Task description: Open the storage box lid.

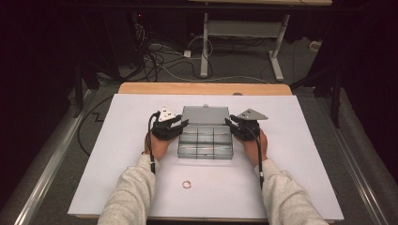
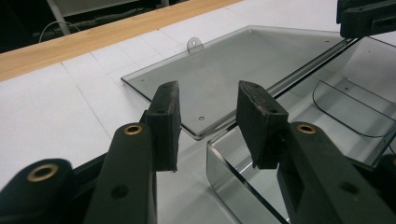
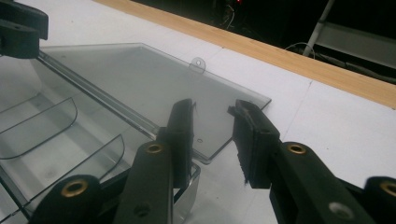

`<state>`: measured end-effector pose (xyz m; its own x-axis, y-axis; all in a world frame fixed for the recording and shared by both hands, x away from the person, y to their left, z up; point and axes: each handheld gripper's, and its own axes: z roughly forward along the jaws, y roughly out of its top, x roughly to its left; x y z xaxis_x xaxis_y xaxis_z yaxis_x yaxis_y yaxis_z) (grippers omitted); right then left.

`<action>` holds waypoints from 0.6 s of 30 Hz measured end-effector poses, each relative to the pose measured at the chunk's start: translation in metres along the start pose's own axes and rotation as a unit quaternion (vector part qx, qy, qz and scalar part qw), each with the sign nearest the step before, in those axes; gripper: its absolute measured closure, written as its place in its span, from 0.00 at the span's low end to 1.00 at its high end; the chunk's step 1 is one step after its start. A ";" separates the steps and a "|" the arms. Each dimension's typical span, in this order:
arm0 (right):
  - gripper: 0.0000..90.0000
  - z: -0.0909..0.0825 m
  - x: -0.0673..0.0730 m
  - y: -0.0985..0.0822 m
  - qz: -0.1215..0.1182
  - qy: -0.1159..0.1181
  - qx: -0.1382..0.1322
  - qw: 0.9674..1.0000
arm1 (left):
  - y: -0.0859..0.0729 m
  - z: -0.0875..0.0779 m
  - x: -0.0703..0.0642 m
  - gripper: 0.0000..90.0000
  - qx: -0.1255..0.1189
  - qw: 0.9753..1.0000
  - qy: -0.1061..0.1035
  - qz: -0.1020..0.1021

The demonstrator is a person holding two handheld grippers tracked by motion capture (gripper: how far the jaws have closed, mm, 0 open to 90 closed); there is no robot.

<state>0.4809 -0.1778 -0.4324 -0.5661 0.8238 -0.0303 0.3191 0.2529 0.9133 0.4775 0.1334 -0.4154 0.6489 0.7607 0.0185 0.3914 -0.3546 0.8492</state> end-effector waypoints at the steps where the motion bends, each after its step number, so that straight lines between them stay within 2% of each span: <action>1: 0.76 0.000 0.000 0.000 -0.003 -0.001 0.002 1.000 | 0.000 0.000 0.000 0.65 0.001 1.000 -0.002 0.000; 9: 0.67 -0.008 0.001 0.003 -0.024 -0.010 0.007 1.000 | 0.007 -0.012 -0.006 0.49 0.023 0.999 -0.016 0.033; 12: 0.64 -0.015 0.002 0.003 -0.029 -0.012 -0.004 0.999 | 0.008 -0.021 -0.012 0.47 0.014 0.999 -0.008 0.052; 13: 0.63 -0.018 0.002 0.003 -0.035 -0.013 -0.007 0.999 | 0.009 -0.025 -0.015 0.44 0.011 0.998 -0.007 0.059; 16: 0.61 -0.027 0.002 0.004 -0.035 -0.003 -0.017 0.999 | 0.008 -0.036 -0.022 0.42 -0.003 0.997 -0.013 0.076; 18: 0.61 -0.033 0.003 0.004 -0.036 0.004 -0.025 0.999 | 0.007 -0.044 -0.028 0.39 -0.009 0.996 -0.006 0.091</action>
<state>0.4553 -0.1916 -0.4151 -0.5920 0.8005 -0.0933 0.2393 0.2852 0.9281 0.4338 0.1336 -0.3869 0.7159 0.6782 0.1662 0.2553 -0.4758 0.8417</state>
